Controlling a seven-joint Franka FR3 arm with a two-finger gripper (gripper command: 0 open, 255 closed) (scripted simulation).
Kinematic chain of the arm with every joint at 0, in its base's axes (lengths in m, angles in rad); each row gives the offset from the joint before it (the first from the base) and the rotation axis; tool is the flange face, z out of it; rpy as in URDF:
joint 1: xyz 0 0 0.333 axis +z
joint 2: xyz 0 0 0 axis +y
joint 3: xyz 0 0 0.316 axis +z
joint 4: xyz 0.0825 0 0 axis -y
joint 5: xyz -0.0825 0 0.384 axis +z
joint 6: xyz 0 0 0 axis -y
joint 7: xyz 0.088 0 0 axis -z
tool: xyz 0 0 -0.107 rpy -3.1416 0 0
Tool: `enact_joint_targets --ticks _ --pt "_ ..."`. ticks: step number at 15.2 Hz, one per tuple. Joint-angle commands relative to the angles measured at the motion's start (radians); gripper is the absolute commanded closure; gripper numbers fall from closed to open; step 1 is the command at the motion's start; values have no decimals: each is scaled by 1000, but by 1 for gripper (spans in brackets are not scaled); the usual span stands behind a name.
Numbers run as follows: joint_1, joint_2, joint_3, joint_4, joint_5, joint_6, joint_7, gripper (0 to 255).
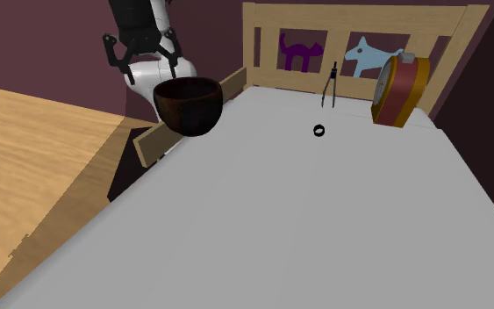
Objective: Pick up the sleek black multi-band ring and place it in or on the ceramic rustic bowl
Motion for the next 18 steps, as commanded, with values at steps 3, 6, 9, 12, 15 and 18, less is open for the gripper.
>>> enact_joint_targets --ticks 3,6,9,12,15,18 --pt "17 47 39 23 23 11 40 0" --pt "40 125 97 65 54 27 98 0" --pt "60 209 151 116 77 41 156 0" --pt "78 300 204 177 93 52 214 0" --pt "95 397 254 248 100 60 274 0" --pt "111 500 302 328 97 64 335 0"
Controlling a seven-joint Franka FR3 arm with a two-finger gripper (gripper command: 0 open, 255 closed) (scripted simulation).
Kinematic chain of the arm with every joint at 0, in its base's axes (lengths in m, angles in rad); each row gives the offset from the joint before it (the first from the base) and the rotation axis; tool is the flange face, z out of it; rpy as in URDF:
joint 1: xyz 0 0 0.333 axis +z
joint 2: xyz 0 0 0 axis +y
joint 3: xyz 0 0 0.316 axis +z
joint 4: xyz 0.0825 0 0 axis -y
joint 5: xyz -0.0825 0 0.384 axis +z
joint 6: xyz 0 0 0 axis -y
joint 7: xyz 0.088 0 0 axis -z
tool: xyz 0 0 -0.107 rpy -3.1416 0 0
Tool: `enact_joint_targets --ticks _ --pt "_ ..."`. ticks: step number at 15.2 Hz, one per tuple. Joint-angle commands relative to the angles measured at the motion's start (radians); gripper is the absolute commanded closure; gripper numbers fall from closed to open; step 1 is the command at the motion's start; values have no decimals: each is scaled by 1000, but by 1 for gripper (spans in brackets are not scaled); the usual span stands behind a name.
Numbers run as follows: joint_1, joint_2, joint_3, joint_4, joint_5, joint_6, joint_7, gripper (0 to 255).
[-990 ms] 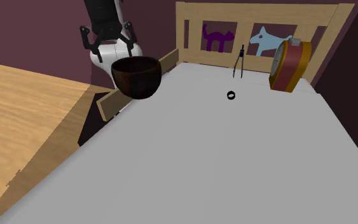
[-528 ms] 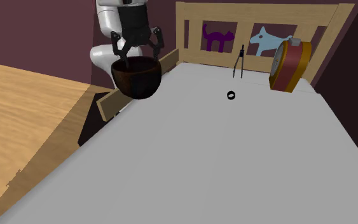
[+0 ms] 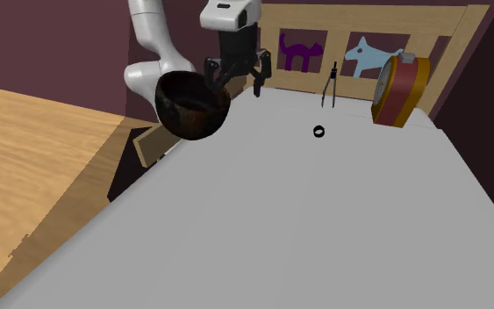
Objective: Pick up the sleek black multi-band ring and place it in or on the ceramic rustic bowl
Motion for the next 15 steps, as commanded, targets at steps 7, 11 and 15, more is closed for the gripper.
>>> enact_joint_targets --ticks 7,11,15 --pt "63 299 109 249 -46 -7 173 0" --pt "115 468 143 414 -92 -37 258 0" --pt "189 650 160 615 -144 -91 335 0"
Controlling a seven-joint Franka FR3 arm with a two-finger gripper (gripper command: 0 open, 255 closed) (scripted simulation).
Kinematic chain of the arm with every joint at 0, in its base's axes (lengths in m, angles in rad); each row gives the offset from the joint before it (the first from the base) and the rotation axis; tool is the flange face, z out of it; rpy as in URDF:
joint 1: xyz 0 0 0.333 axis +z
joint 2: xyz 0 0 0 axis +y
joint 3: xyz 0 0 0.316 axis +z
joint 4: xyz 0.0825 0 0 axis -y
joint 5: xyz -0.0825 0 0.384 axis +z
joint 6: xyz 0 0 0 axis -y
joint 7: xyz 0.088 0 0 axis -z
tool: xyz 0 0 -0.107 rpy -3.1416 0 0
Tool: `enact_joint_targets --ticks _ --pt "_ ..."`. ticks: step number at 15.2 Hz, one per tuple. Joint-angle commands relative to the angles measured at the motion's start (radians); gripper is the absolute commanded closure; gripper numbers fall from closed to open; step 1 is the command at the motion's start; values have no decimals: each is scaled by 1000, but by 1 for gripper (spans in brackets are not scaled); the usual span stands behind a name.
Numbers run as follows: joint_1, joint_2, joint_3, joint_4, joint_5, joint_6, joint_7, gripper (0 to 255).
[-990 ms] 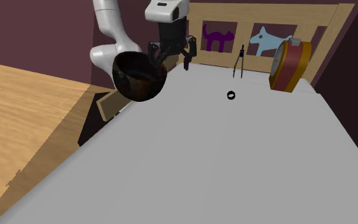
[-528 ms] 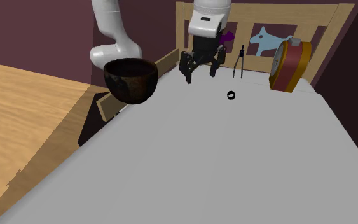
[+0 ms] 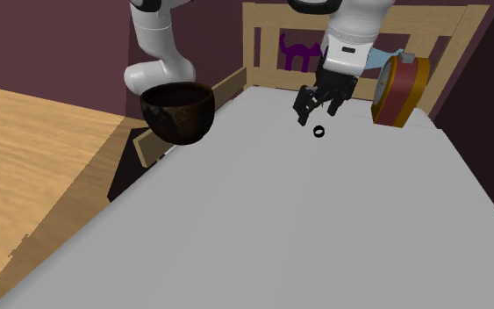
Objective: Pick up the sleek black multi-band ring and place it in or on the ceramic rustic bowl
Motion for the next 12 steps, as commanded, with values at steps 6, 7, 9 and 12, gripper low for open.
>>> enact_joint_targets --ticks 6,7,9,12 --pt "25 55 3 -10 -13 53 22 0" --pt "25 53 4 -27 -13 68 22 0" --pt "24 50 4 -52 -11 90 21 0" --pt "24 50 4 -52 -11 90 21 0"
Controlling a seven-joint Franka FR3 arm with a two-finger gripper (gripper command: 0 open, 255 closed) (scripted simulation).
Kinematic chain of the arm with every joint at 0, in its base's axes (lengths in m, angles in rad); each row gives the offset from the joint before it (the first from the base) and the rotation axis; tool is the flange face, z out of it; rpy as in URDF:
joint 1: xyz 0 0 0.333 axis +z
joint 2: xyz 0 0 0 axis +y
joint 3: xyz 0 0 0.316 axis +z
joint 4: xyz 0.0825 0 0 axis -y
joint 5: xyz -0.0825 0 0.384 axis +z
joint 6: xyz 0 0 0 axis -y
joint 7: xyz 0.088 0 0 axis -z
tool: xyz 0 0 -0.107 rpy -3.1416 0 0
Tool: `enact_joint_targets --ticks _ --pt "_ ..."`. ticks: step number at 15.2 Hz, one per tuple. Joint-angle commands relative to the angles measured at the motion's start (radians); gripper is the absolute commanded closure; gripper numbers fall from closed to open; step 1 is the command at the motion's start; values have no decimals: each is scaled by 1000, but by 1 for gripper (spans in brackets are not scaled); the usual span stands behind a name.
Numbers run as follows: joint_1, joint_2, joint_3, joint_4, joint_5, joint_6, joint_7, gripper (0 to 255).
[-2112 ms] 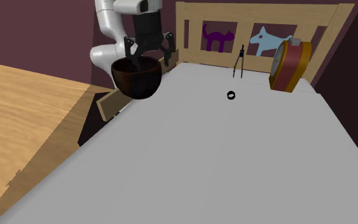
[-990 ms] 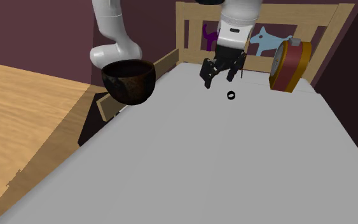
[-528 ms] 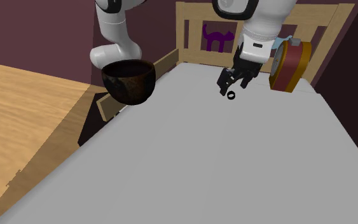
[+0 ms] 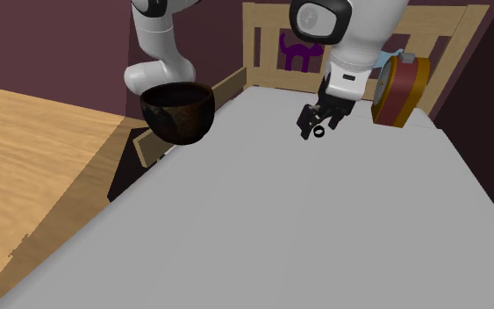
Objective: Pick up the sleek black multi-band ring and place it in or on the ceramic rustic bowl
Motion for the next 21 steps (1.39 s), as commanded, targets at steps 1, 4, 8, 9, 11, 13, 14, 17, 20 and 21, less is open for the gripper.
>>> enact_joint_targets --ticks 1,4,8,9,11,13,14,17,20,21 --pt "1 2 0 1 -1 1 1 0" --pt "1 2 0 1 -1 1 1 0" --pt "2 5 0 7 -2 -2 1 255" --pt "3 7 0 8 -3 -1 2 255" --pt "3 5 0 6 -2 0 3 255" --pt "3 4 1 -2 -1 6 4 255" --pt "1 2 0 1 -1 1 1 255" --pt "2 -4 2 33 2 -36 4 255" --pt "3 -7 3 69 3 -75 8 255" --pt "4 -8 4 82 4 -88 9 255"
